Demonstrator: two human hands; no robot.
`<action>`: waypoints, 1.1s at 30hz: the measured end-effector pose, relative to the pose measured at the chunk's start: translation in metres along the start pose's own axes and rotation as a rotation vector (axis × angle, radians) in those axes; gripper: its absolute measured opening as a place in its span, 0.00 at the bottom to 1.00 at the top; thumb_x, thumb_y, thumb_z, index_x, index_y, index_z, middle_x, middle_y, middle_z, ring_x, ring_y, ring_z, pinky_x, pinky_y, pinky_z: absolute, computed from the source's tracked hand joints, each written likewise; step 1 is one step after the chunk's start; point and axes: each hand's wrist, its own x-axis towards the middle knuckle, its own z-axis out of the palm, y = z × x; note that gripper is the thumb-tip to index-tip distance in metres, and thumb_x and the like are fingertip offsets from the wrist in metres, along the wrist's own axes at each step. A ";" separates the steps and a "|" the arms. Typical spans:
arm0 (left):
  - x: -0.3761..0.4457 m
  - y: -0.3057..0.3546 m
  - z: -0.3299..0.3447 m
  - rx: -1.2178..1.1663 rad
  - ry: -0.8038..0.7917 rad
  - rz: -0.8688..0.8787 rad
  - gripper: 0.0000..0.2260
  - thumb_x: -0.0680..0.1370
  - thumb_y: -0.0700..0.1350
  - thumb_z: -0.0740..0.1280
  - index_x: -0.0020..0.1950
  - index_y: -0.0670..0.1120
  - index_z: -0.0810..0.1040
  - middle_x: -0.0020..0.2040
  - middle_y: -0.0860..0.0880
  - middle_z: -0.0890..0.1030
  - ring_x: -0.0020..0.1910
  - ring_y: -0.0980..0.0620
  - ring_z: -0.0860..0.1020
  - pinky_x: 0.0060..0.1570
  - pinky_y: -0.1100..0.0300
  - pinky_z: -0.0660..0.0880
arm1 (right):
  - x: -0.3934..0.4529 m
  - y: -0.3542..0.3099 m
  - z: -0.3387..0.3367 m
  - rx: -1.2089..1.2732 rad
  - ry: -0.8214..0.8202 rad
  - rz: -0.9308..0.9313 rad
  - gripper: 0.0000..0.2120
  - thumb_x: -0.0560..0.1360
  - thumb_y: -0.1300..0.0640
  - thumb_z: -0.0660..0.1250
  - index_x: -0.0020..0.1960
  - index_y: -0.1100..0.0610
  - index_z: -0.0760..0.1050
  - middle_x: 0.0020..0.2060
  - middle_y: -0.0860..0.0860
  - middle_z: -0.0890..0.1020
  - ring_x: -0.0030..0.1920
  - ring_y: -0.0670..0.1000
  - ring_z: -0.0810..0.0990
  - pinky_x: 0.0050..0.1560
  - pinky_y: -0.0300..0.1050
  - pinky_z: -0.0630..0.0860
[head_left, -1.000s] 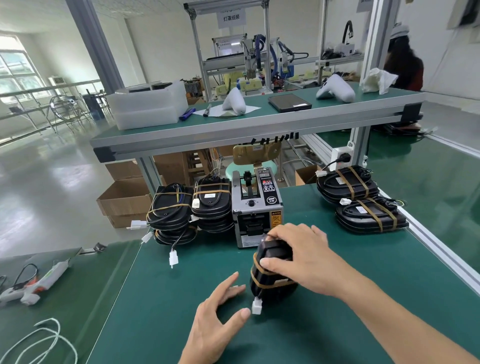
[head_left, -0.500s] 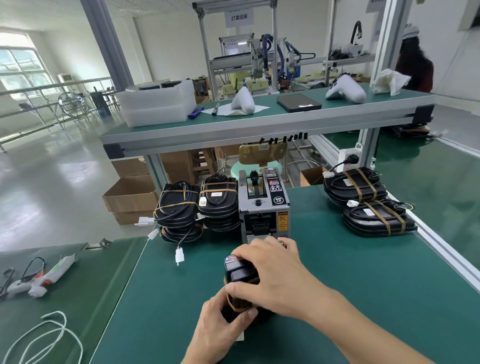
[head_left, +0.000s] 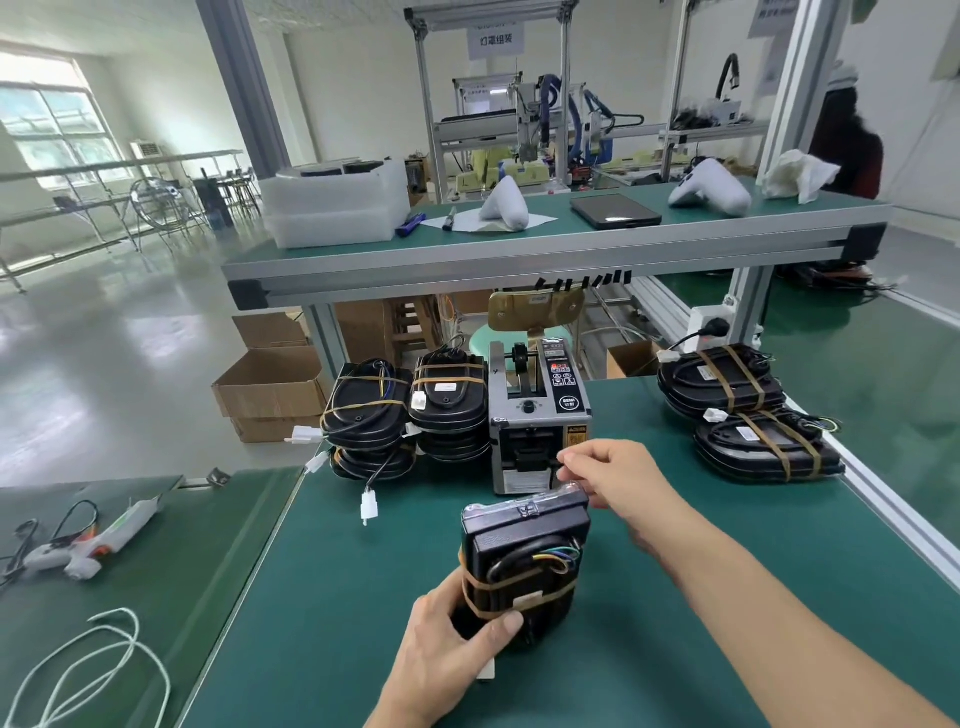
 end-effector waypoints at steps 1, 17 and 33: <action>0.000 0.001 0.000 -0.006 0.000 0.001 0.22 0.77 0.65 0.75 0.66 0.55 0.82 0.54 0.53 0.88 0.52 0.55 0.86 0.54 0.61 0.80 | 0.007 0.003 0.003 -0.006 0.026 0.029 0.08 0.79 0.59 0.70 0.44 0.55 0.85 0.36 0.49 0.88 0.25 0.39 0.75 0.30 0.35 0.73; 0.001 0.008 -0.001 -0.053 -0.011 0.023 0.21 0.78 0.62 0.75 0.68 0.56 0.82 0.58 0.55 0.88 0.58 0.55 0.85 0.57 0.67 0.77 | 0.044 0.000 0.037 0.207 0.109 0.159 0.05 0.77 0.67 0.70 0.43 0.62 0.83 0.40 0.58 0.87 0.32 0.51 0.83 0.27 0.36 0.75; 0.000 0.006 -0.001 -0.066 0.014 0.015 0.19 0.77 0.62 0.76 0.64 0.57 0.83 0.54 0.55 0.89 0.54 0.54 0.86 0.54 0.66 0.77 | 0.064 0.004 0.057 0.361 0.213 0.358 0.04 0.73 0.63 0.76 0.42 0.64 0.83 0.31 0.52 0.87 0.27 0.45 0.84 0.30 0.39 0.76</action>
